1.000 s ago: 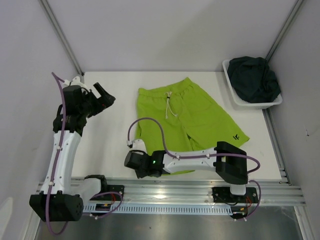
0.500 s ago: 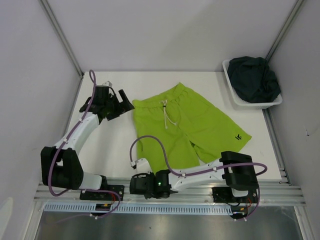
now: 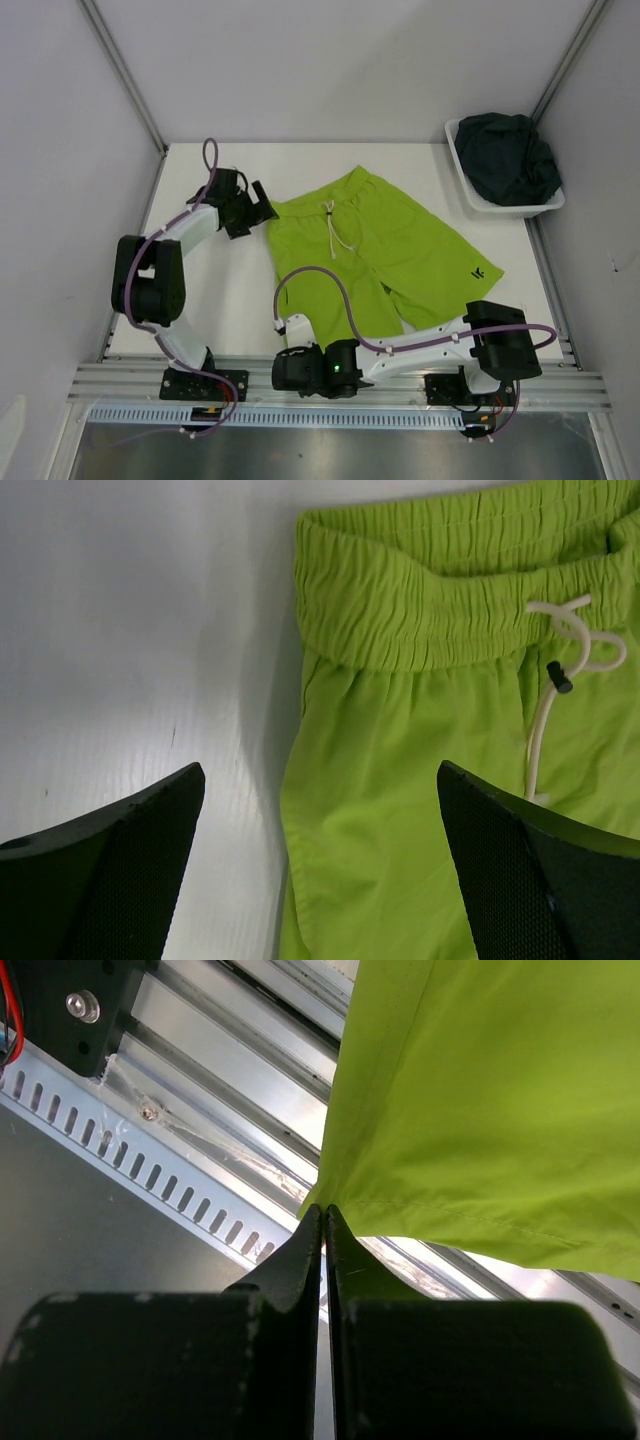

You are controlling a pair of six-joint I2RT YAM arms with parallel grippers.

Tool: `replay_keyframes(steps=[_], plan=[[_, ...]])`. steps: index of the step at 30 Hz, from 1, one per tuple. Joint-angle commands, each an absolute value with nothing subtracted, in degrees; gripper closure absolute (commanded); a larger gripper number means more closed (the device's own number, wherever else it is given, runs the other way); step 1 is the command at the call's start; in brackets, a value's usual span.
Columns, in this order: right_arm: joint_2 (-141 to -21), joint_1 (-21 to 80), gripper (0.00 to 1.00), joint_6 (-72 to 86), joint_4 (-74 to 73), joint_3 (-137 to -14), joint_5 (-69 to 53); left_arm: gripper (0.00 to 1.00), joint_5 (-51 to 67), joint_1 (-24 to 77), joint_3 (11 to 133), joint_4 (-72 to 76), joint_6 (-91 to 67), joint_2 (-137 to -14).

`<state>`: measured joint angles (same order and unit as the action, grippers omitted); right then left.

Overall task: Fold and stack the shorts
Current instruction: Fold the shorts

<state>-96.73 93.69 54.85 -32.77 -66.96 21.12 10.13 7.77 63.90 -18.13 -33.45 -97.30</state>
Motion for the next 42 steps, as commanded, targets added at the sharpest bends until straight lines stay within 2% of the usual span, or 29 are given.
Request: replay_keyframes(steps=[1,11,18,20,22,25,26,28,29,31,37,42], plan=[[-93.8,94.9,1.00,55.9,-33.8,-66.6,23.5,0.01,10.3,8.1,70.2,-15.6,-34.8,-101.3],[-91.9,95.0,1.00,57.2,-33.6,-64.8,24.3,0.16,15.2,8.0,71.5,-8.3,-40.5,-108.4],[-91.2,94.9,1.00,57.7,-32.7,-63.4,24.4,0.23,17.7,6.2,62.3,3.7,-45.5,-106.8],[-91.2,94.9,1.00,57.7,-32.3,-63.3,24.3,0.28,18.5,6.2,63.0,4.0,-45.7,-107.6],[-91.3,94.9,1.00,57.7,-32.3,-63.3,24.2,0.28,19.5,6.2,63.5,4.3,-46.1,-108.8],[-91.4,94.9,1.00,57.5,-31.7,-63.4,23.7,0.40,20.0,6.2,63.7,6.1,-46.9,-110.1],[-91.4,95.1,1.00,57.3,-31.6,-63.5,23.2,0.51,20.0,6.2,64.7,6.1,-46.9,-110.6],[-91.8,95.4,1.00,55.8,-31.4,-64.2,22.7,0.63,19.5,6.1,66.6,4.0,-46.3,-111.7],[-92.1,95.9,1.00,55.1,-31.4,-64.7,22.1,0.82,19.2,6.2,68.1,2.8,-45.2,-112.1],[-92.8,96.7,1.00,52.7,-32.1,-66.8,21.9,1.00,16.8,6.1,70.9,-2.8,-43.7,-112.8],[-96.8,100.5,1.00,48.2,-35.0,-73.3,22.4,1.00,9.6,5.9,80.6,-16.7,-38.5,-112.4],[-97.1,100.7,1.00,47.4,-36.0,-75.5,22.8,1.00,7.5,4.6,82.9,-21.1,-37.4,-111.0]])
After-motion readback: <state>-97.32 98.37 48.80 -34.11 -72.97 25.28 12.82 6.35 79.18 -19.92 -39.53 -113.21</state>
